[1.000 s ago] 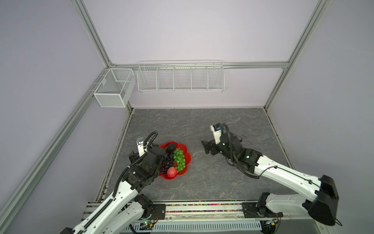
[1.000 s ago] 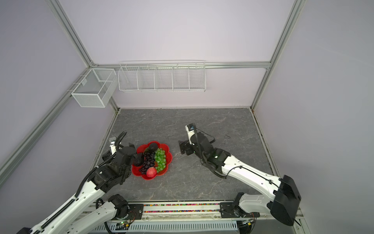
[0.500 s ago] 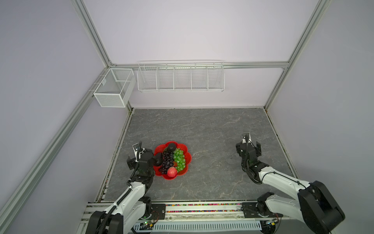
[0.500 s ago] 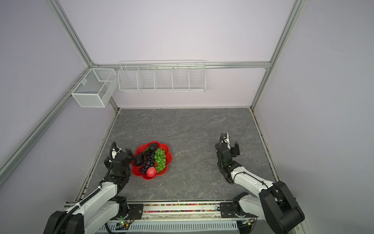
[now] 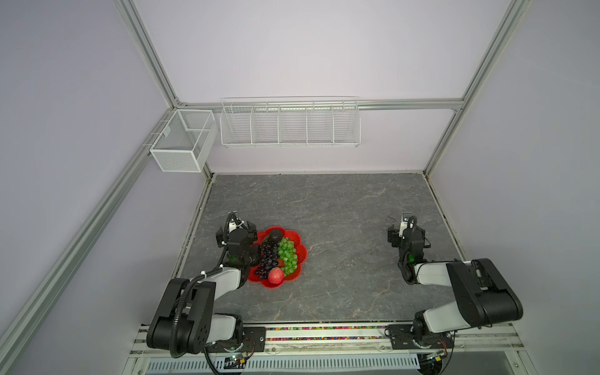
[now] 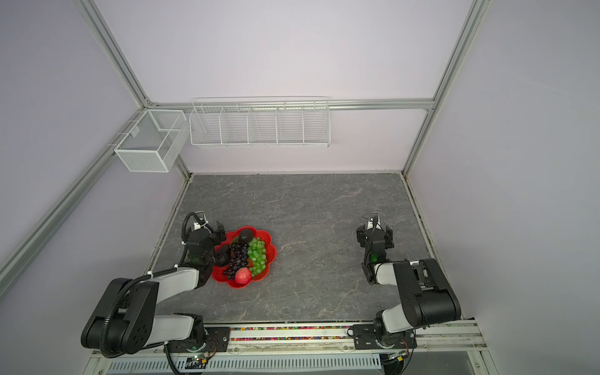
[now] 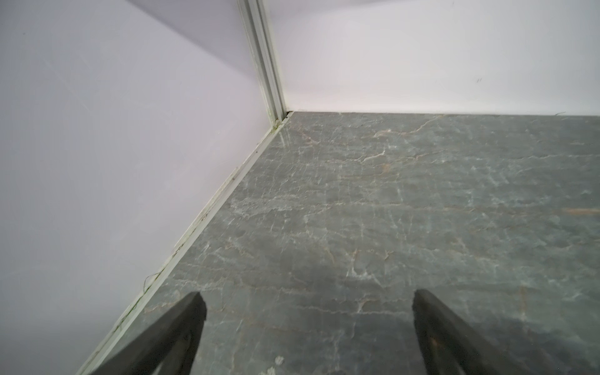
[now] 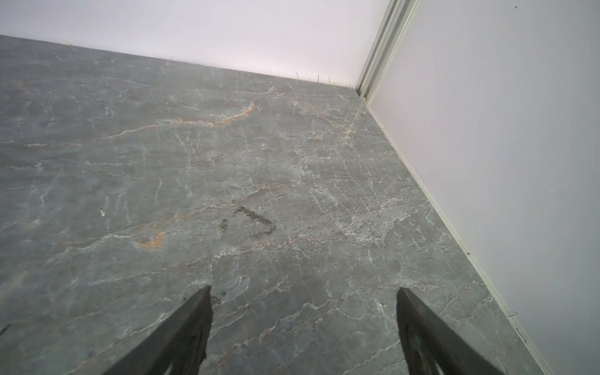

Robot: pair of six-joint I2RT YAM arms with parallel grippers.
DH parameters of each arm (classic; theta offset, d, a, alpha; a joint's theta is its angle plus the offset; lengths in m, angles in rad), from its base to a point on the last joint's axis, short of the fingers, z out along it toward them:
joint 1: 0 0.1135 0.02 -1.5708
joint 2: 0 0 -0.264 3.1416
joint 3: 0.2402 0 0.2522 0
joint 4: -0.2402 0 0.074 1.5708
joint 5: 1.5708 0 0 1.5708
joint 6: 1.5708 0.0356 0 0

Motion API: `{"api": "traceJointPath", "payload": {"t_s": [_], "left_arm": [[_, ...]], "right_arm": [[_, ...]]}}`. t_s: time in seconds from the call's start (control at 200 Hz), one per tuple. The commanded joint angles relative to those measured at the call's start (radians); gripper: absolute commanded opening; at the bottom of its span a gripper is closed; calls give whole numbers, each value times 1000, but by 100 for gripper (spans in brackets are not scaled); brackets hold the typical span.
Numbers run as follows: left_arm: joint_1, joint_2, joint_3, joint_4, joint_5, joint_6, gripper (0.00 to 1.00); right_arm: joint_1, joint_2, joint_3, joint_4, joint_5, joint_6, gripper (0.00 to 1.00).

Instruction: Place and organize the fake fruits in the fruit bowl

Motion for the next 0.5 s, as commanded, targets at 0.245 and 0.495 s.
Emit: {"api": "traceJointPath", "payload": {"t_s": [0.245, 0.495], "left_arm": [[40, 211, -51, 367, 138, 15, 100], [39, 218, -55, 389, 132, 19, 99]], "right_arm": [[-82, 18, 131, -158, -170, 55, 89], [-82, 17, 129, -158, -171, 54, 89]]}}
